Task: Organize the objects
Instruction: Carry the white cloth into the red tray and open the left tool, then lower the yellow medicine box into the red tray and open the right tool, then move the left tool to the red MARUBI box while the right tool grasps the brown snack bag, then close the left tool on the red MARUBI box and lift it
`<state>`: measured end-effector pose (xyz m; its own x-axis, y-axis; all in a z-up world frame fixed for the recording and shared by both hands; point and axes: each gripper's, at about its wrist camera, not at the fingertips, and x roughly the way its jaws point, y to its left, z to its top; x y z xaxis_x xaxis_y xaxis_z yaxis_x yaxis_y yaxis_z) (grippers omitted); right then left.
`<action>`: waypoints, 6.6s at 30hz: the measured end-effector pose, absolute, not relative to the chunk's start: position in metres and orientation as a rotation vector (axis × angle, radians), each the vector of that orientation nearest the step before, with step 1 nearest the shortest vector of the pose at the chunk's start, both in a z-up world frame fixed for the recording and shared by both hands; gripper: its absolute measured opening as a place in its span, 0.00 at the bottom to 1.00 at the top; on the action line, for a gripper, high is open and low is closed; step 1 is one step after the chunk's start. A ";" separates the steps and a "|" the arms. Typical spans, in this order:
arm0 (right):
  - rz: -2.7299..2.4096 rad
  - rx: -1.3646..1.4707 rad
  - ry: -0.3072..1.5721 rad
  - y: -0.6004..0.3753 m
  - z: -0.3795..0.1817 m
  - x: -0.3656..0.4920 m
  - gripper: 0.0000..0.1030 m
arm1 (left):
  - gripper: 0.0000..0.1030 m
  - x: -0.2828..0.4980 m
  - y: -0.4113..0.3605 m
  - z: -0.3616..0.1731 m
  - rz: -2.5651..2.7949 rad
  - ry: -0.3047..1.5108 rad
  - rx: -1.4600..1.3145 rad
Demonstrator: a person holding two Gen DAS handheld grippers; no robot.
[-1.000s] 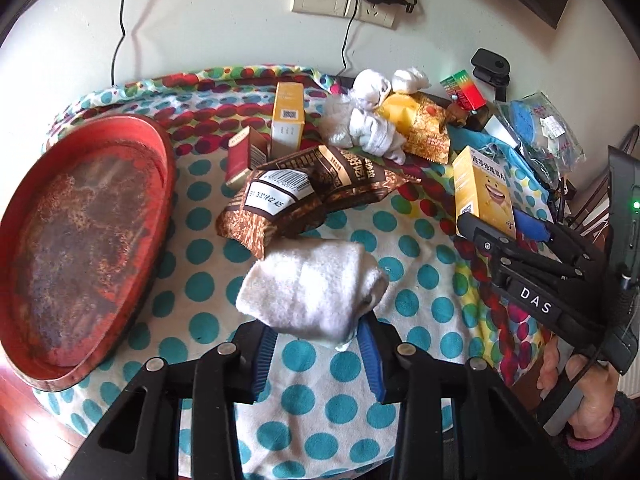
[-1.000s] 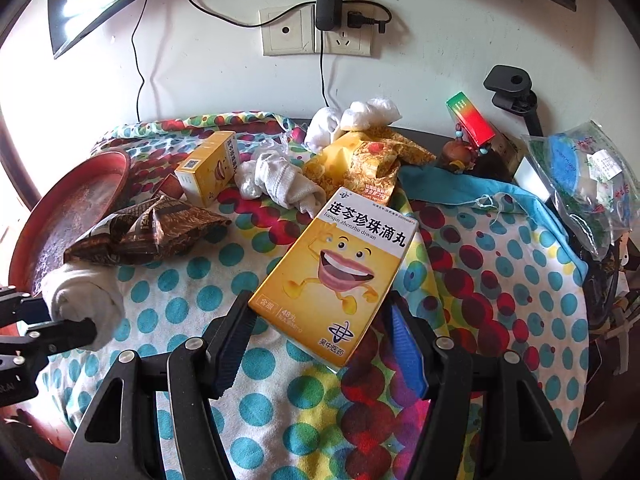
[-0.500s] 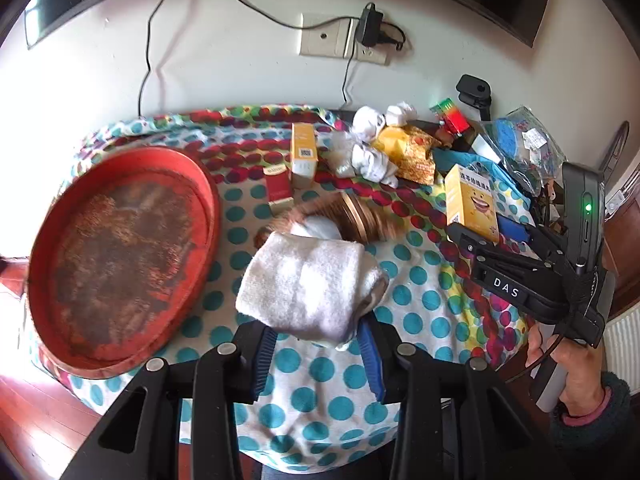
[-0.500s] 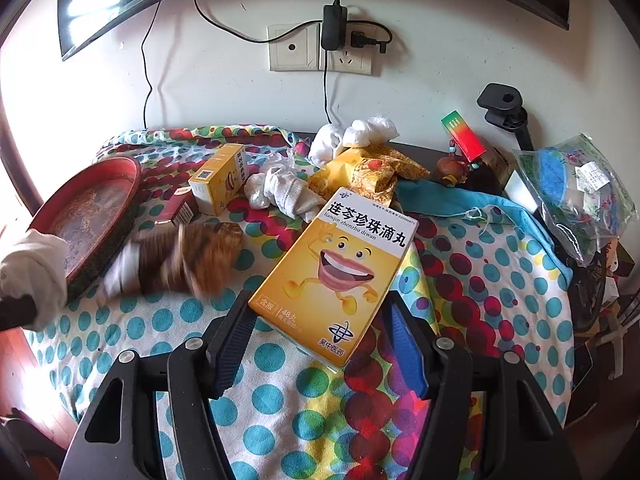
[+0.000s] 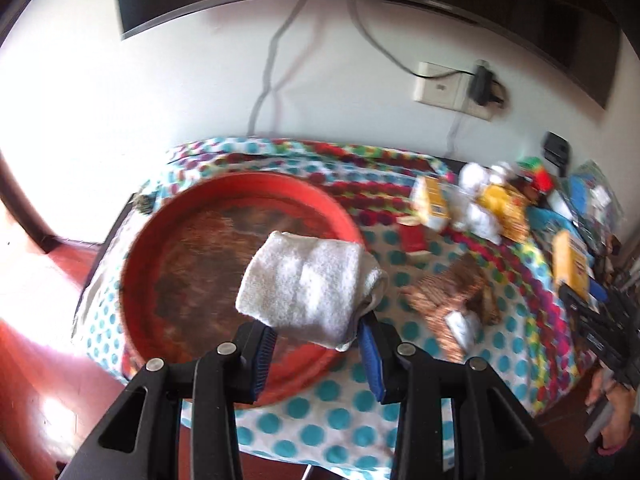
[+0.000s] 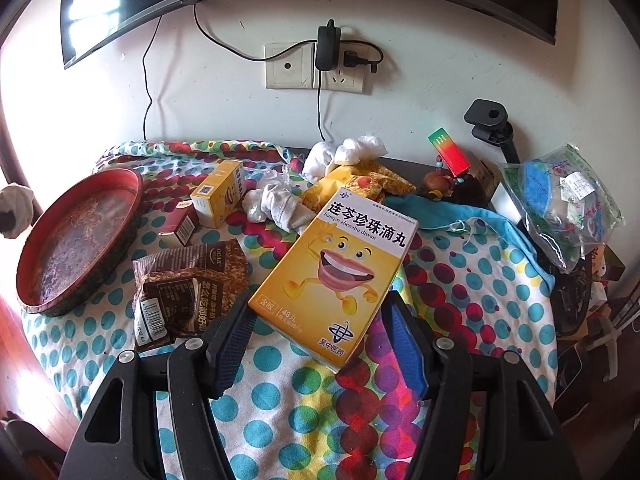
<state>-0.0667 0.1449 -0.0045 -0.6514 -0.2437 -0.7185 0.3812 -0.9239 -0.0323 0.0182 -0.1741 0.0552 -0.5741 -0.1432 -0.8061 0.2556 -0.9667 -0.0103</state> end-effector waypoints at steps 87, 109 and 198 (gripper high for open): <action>-1.946 0.984 0.642 -0.292 -0.067 -0.096 0.60 | 0.54 0.065 -0.347 -0.009 -2.385 0.461 1.343; -2.027 0.931 0.512 -0.202 -0.022 -0.079 0.80 | 0.54 0.060 -0.310 0.015 -2.471 0.431 1.332; -2.260 1.200 -0.107 0.111 -0.079 -0.091 0.56 | 0.56 -0.170 -0.090 -0.057 -2.560 -0.099 1.788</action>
<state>-0.0909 0.1112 -0.0791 -0.4326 -0.5201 -0.7364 0.4481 -0.8328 0.3249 -0.1703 -0.0896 -0.0572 -0.3449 -0.0509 -0.9373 -0.0214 -0.9978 0.0620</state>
